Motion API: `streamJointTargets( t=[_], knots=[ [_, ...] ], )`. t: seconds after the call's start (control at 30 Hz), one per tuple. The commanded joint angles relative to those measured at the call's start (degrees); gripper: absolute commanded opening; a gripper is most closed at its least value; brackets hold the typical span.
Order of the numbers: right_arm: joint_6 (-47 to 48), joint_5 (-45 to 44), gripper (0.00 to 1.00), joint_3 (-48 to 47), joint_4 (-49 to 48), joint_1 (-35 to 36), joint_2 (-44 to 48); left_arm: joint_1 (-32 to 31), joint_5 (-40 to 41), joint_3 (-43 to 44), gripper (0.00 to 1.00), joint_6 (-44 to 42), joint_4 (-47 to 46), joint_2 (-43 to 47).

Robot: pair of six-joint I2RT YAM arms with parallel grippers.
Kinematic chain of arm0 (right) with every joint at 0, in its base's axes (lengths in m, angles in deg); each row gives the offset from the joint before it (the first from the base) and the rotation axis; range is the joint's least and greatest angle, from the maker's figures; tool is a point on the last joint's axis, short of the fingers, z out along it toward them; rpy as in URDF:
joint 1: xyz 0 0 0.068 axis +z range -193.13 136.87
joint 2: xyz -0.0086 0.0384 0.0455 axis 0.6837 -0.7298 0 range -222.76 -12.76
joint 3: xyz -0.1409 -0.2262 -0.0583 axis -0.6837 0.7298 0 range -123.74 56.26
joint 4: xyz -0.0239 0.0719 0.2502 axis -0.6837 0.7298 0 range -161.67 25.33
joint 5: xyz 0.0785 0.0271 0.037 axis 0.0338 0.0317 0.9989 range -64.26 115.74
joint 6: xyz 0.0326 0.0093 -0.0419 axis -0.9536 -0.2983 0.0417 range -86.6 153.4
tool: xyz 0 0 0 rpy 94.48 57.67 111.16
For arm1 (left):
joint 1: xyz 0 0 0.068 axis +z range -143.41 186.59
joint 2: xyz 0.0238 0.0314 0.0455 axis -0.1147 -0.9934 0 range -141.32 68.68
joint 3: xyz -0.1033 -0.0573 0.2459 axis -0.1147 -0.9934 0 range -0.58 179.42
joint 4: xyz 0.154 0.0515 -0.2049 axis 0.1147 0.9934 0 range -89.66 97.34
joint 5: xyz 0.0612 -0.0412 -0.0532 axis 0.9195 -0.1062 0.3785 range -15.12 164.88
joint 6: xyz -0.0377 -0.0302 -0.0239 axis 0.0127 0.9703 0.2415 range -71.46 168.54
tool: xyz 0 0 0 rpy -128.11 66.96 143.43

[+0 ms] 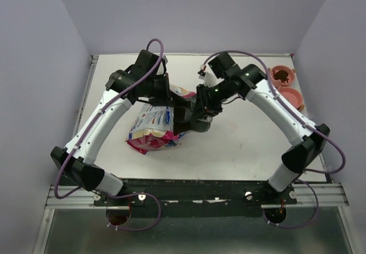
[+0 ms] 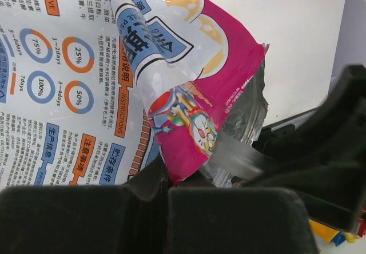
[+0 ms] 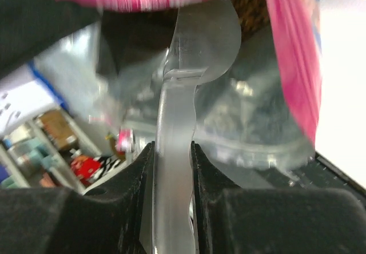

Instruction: Serve the pet food

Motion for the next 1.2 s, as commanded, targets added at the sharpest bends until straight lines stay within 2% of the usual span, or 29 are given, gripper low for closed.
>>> streamJointTargets(
  t=[0.0, 0.17, 0.3, 0.37, 0.43, 0.57, 0.73, 0.83, 0.93, 1.17],
  knots=[
    [1.66, -18.50, 0.00, -11.63, 7.36, 3.87, -10.14, -2.91, -9.01, 1.89, 0.00, 2.92, -6.07, 0.19],
    [3.86, -28.11, 0.00, -14.91, 9.40, 5.80, -16.66, -3.80, -9.72, 1.98, 0.00, 2.39, -4.49, -0.52],
    [4.82, -32.52, 0.00, -12.46, 5.98, 9.84, -18.51, -3.80, -9.02, 2.41, 0.00, 1.51, -3.26, -0.43],
    [5.96, -27.45, 0.00, -9.04, 0.29, 11.69, -18.78, -3.79, -8.84, 2.50, 0.00, 1.51, -3.17, -0.26],
    [5.97, -17.46, 0.00, -5.52, -7.70, 13.01, -18.34, -3.80, -8.67, 3.11, 0.00, 1.43, -3.00, -0.25],
    [0.09, 0.41, 0.00, 3.35, -29.49, 13.28, -13.61, -3.62, -7.27, 4.61, 0.00, 0.64, -1.68, -0.17],
    [-3.69, 6.92, 0.00, 8.71, -39.10, 11.01, -7.11, -3.53, -3.67, 6.28, 0.00, -0.59, 0.52, 0.36],
    [-9.83, 12.46, 0.00, 18.89, -49.98, 7.41, -1.05, -3.18, -0.50, 6.72, 0.00, -0.95, 1.05, 1.32],
    [-13.97, 16.43, 0.00, 27.16, -54.93, 3.10, 5.19, -2.22, 2.31, 6.90, 0.00, -0.86, 1.05, 2.38],
    [-15.57, 19.69, 0.00, 39.13, -53.45, -4.81, 17.42, 1.03, 5.48, 6.37, 0.00, -0.60, 1.14, 5.01]
  ],
)
